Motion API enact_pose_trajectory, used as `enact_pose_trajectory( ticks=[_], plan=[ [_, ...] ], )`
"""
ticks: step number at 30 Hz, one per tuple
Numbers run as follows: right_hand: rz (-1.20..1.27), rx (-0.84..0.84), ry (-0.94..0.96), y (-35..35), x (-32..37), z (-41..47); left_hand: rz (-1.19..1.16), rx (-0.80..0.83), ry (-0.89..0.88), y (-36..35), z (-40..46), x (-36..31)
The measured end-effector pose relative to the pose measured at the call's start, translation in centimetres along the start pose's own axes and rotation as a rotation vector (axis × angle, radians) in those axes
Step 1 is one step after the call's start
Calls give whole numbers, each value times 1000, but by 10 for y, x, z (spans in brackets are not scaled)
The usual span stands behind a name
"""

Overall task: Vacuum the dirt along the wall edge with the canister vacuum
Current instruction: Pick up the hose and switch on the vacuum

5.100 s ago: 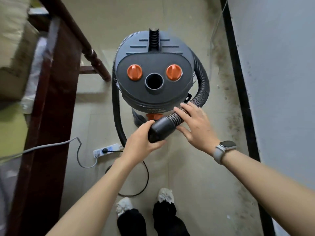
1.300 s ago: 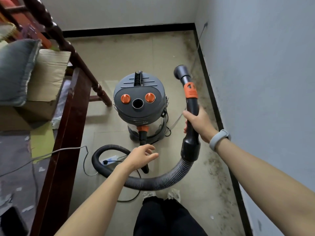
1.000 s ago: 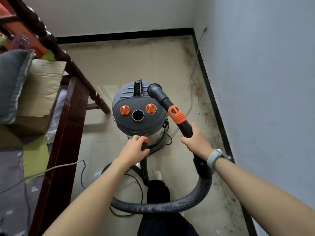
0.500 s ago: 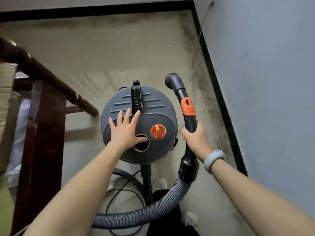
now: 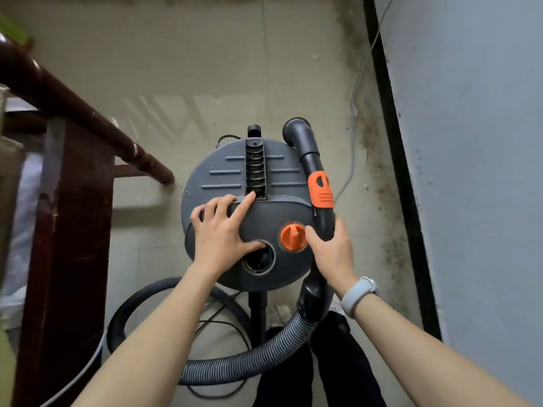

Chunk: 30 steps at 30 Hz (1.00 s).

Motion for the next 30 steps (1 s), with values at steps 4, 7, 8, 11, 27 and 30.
enact_pose_trajectory(
  ticks=[4,7,8,11,27,30],
  plan=[
    [-12,32,34,-11,12,17,-17,-20,69,-2,15,3],
    [-13,71,63,-22,25,42,-3,-34,175,-5,26,2],
    [-8,87,74,-26,31,51,4,-35,216,-6,29,2],
    [-8,164,112,-40,49,81,7,-48,353,-10,44,2],
    [-102,563,352,-126,157,219,59,-229,1023,-35,165,-5],
    [-140,582,355,-131,162,230,67,-238,1112,-38,187,-6]
  ],
)
Point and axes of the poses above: each hand's wrist, its own z-axis towards the middle knuckle, its own y-axis out of the back of the hand, x = y × z, the point moved 1 cm from there along z, towards the middle knuckle, and after that the axes turned 11 degrees about -x, right-handed, at the moved point
